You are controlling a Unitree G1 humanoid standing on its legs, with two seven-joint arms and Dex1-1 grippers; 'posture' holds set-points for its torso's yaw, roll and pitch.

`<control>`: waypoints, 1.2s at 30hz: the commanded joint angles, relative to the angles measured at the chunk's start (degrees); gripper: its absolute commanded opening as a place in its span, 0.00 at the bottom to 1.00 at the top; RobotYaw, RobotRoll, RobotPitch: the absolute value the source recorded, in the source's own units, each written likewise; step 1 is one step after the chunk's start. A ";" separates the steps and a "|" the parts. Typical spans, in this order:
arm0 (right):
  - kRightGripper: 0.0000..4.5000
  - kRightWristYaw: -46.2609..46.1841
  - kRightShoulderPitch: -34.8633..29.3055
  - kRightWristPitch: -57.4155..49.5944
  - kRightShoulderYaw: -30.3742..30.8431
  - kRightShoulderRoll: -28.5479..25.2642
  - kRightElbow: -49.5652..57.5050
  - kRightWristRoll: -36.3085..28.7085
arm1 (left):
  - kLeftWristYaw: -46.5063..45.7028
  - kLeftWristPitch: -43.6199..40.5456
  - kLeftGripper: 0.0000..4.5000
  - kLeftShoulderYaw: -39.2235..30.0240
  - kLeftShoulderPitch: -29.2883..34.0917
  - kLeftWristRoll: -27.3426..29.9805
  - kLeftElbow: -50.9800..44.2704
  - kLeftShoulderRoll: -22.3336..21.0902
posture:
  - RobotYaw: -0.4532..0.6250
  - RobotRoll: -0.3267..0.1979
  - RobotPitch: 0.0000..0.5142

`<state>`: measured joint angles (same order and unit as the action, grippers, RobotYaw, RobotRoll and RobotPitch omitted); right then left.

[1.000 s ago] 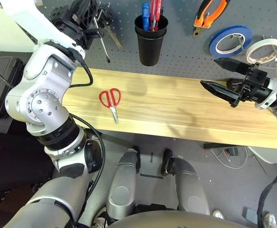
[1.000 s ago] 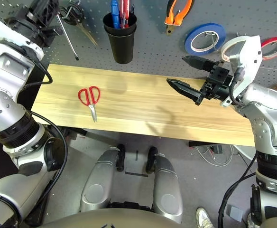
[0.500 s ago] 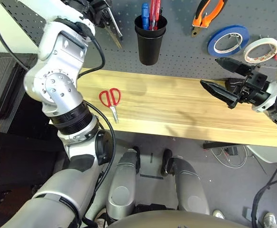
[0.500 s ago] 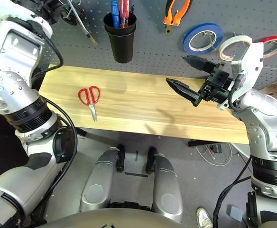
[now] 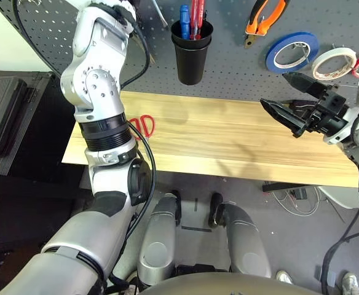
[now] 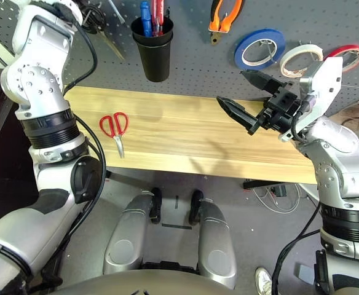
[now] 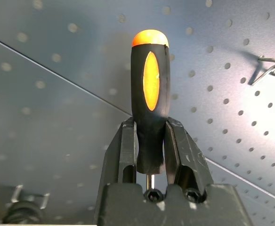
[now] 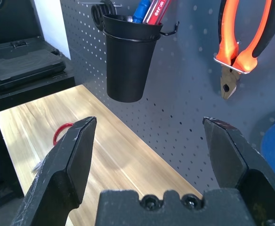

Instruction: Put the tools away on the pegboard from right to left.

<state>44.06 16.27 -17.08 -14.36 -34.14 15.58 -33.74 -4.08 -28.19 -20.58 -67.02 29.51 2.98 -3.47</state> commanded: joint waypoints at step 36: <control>1.00 -1.75 -0.04 2.00 1.35 3.78 -0.30 0.89 | 0.45 3.96 0.99 7.74 6.31 -4.24 -1.52 0.37 | 0.45 0.62 0.50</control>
<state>42.13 16.86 -15.07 -13.52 -30.54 15.39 -32.58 -3.11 -23.00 -12.60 -60.44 24.88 4.57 -2.63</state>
